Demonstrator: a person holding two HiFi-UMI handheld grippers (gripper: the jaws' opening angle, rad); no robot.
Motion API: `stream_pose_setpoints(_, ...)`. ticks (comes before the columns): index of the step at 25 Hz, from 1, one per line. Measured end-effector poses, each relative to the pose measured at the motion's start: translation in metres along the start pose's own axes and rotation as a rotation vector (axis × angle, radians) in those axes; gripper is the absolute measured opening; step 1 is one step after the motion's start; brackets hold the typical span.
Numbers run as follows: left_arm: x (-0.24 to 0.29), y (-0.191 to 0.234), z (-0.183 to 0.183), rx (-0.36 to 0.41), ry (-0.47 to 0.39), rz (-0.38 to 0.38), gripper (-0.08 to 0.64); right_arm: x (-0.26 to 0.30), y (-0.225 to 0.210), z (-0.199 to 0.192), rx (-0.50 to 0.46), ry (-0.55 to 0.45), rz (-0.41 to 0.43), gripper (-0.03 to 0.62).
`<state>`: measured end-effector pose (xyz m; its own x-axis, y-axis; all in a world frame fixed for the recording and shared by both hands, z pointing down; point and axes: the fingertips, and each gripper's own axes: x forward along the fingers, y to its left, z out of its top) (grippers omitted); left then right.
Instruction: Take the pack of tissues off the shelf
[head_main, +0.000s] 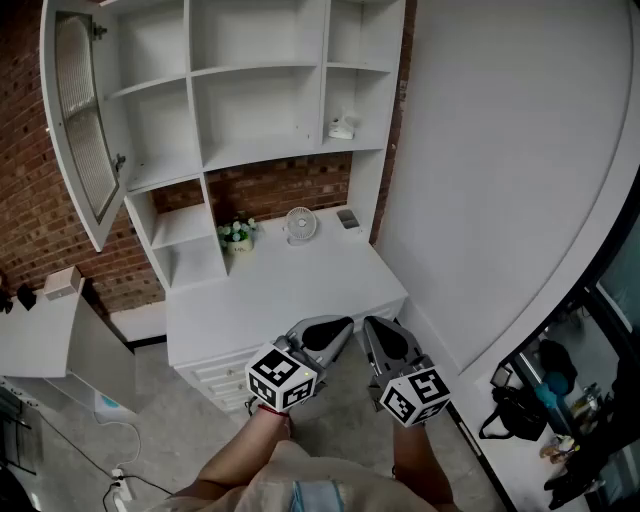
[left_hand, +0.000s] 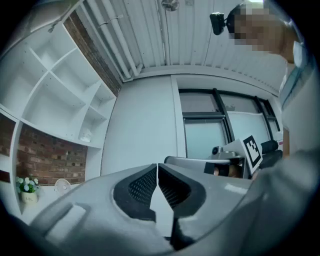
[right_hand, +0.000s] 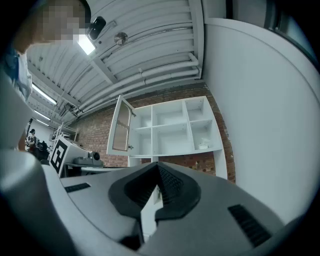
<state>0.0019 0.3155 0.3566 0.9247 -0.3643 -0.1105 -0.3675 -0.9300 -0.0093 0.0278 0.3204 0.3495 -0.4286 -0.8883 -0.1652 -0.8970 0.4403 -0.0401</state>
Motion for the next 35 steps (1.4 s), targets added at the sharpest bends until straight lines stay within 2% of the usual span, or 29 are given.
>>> stream_pose_setpoints(9, -0.008, 0.009, -0.006, -0.009, 0.009, 0.005, 0.014, 0.009, 0.006, -0.007, 0.007, 0.004, 0.007, 0.015)
stream_pose_setpoints(18, -0.010, 0.026, -0.007, -0.018, 0.005, 0.009, 0.014, 0.027, 0.008, -0.010, 0.055, -0.024, 0.023, 0.018)
stream_pose_setpoints(35, 0.027, 0.107, -0.031, -0.074, 0.027, -0.014, 0.014, 0.104, -0.039, -0.033, 0.083, -0.007, -0.011, 0.020)
